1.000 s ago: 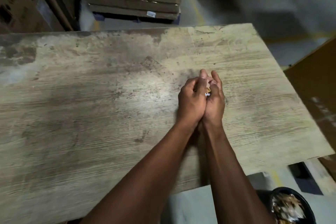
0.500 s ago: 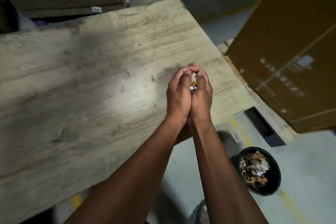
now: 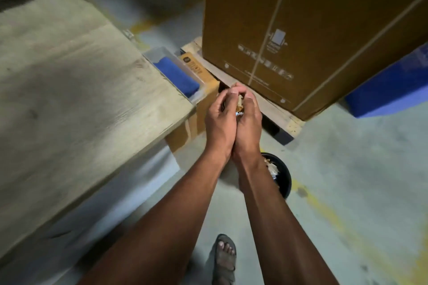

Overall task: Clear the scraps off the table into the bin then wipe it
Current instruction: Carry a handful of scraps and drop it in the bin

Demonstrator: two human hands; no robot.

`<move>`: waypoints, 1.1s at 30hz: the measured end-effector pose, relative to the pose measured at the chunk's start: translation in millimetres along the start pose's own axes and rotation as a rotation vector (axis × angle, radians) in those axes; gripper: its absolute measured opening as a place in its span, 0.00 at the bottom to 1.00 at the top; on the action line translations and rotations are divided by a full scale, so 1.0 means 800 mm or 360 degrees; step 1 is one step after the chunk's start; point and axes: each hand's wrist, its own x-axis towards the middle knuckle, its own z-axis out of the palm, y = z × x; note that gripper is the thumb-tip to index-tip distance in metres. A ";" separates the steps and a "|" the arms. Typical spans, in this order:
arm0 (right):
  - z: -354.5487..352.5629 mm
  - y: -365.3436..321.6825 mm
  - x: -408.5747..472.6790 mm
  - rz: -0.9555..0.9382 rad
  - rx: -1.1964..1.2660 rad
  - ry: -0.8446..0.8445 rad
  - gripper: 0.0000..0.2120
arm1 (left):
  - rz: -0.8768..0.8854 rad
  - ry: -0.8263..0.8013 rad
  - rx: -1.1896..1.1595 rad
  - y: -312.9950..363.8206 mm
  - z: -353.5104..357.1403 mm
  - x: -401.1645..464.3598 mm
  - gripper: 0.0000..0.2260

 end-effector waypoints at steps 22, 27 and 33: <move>-0.320 0.407 0.050 0.0580 0.0166 0.0584 0.16 | -0.0579 -0.0434 0.0583 -0.514 0.115 -0.050 0.21; -0.339 0.481 0.059 0.0686 0.0056 0.0576 0.20 | -0.0631 -0.0424 0.0650 -0.573 0.108 -0.044 0.13; -0.357 0.537 0.076 0.0818 -0.0055 0.0751 0.28 | -0.0663 -0.0624 0.0792 -0.615 0.109 -0.020 0.18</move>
